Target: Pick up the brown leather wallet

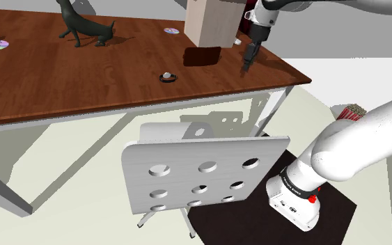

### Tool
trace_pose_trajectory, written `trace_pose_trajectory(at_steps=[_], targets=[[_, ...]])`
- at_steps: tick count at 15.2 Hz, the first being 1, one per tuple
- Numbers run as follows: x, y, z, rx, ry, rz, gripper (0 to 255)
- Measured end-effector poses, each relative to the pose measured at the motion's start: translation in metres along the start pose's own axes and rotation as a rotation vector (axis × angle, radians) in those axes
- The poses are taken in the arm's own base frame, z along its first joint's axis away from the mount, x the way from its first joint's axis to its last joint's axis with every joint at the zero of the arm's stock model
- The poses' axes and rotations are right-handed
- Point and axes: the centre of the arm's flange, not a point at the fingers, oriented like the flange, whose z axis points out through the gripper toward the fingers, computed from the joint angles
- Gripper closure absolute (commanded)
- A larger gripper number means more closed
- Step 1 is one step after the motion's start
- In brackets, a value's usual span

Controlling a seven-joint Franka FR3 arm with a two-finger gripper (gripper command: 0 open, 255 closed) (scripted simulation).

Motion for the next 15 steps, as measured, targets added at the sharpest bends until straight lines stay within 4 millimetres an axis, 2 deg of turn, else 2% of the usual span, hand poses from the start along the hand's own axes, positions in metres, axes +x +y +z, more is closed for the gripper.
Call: trace_pose_trajectory(at_steps=[3,9,15], targets=[[0.033,0.022,0.001,-0.026,-0.002,-0.124,0],[0.104,0.046,-0.001,-0.078,-0.005,-0.375,0],[0.178,0.051,-0.007,-0.13,-0.007,-0.627,0]])
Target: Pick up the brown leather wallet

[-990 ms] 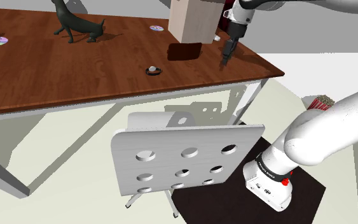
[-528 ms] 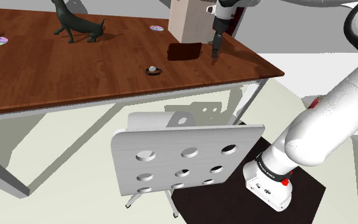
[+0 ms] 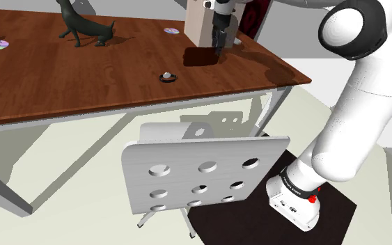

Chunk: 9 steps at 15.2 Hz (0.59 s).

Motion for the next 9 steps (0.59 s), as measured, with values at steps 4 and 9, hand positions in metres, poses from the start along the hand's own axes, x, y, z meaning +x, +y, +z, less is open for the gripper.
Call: trace_pose_trajectory(at_steps=[4,9], targets=[[0.043,0.024,-0.003,-0.034,-0.001,-0.165,0],[0.052,0.03,0.019,-0.042,-0.002,-0.207,0]])
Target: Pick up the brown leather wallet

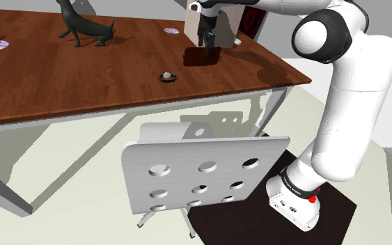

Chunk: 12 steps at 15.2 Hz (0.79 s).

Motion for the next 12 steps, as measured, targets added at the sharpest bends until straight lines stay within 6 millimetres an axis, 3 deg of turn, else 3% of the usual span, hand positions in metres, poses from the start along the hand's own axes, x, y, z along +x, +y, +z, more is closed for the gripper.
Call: trace_pose_trajectory(at_steps=[3,4,12], targets=[[0.004,0.0,0.016,0.0,0.0,-0.001,0],[0.003,-0.001,0.017,0.0,0.0,-0.001,255],[0.003,-0.001,0.019,-0.002,0.0,-0.001,255]])
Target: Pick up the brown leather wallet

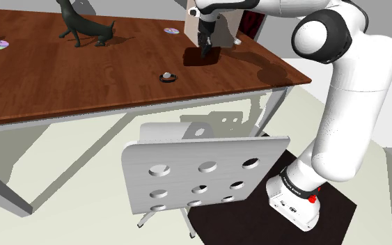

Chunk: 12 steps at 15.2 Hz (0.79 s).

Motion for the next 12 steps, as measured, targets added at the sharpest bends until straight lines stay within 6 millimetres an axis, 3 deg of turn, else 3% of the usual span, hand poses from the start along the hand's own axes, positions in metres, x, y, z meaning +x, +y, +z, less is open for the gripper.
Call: trace_pose_trajectory(at_steps=[4,12], targets=[[0.0,0.0,-0.006,0.001,0.0,0.0,255],[-0.004,0.002,-0.046,0.0,0.0,0.0,255]])
